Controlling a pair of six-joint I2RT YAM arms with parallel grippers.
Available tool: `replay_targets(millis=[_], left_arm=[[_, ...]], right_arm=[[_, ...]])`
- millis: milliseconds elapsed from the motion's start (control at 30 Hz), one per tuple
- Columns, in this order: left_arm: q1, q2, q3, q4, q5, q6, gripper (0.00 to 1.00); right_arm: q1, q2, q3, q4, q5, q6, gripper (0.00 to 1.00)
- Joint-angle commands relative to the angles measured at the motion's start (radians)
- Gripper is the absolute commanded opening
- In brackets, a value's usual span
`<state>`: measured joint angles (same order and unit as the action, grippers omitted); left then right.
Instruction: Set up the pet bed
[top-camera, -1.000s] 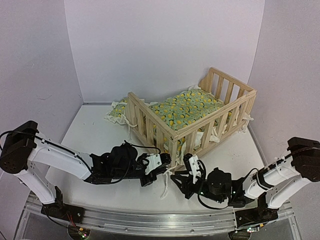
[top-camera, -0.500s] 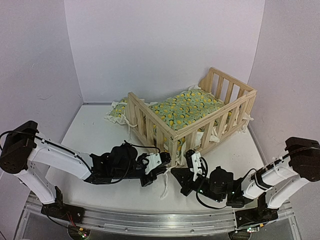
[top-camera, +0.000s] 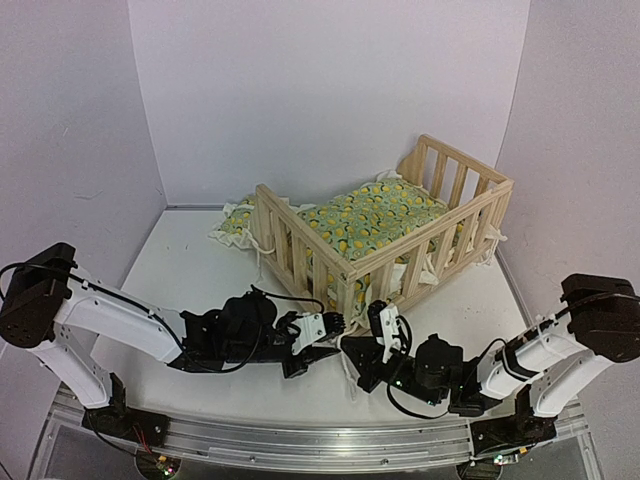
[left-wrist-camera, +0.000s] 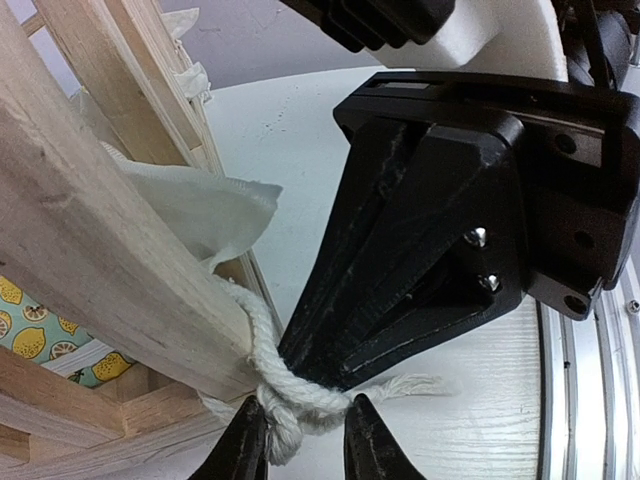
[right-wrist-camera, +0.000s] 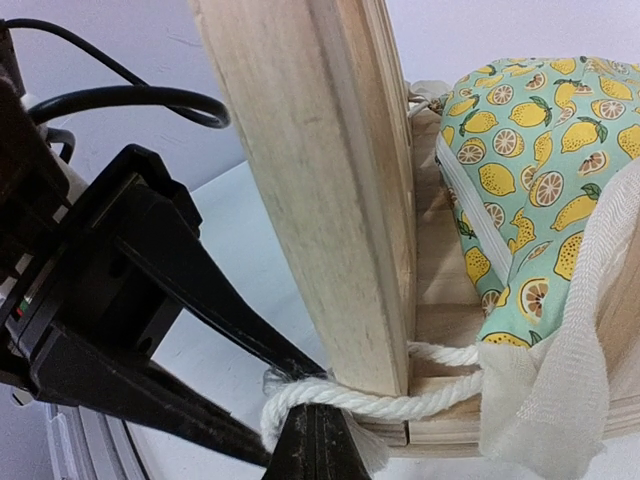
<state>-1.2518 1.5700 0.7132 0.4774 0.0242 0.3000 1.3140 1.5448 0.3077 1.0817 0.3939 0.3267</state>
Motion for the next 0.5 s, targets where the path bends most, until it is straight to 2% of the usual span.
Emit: replay_targets(millis=[0, 167, 267, 333, 367, 467], left_arm=[[-0.011, -0.010, 0.047, 0.046, -0.004, 0.027, 0.21], [-0.012, -0.009, 0.058, 0.044, -0.048, 0.014, 0.00], [-0.011, -0.012, 0.053, 0.044, -0.057, -0.012, 0.00], [-0.011, -0.019, 0.052, 0.044, -0.070, -0.053, 0.00], [-0.011, -0.022, 0.051, 0.044, -0.071, -0.075, 0.00], [-0.011, -0.029, 0.047, 0.044, -0.045, -0.155, 0.00]], right_arm=[[0.001, -0.002, 0.032, 0.066, -0.004, -0.003, 0.00], [0.001, -0.009, 0.018, 0.065, -0.025, 0.004, 0.00], [0.001, -0.056, 0.007, -0.012, -0.033, 0.022, 0.00], [0.001, -0.100, -0.004, -0.121, 0.006, 0.050, 0.20], [0.001, -0.126, -0.015, -0.183, 0.009, 0.057, 0.27], [0.001, -0.174, -0.083, -0.197, 0.031, 0.081, 0.43]])
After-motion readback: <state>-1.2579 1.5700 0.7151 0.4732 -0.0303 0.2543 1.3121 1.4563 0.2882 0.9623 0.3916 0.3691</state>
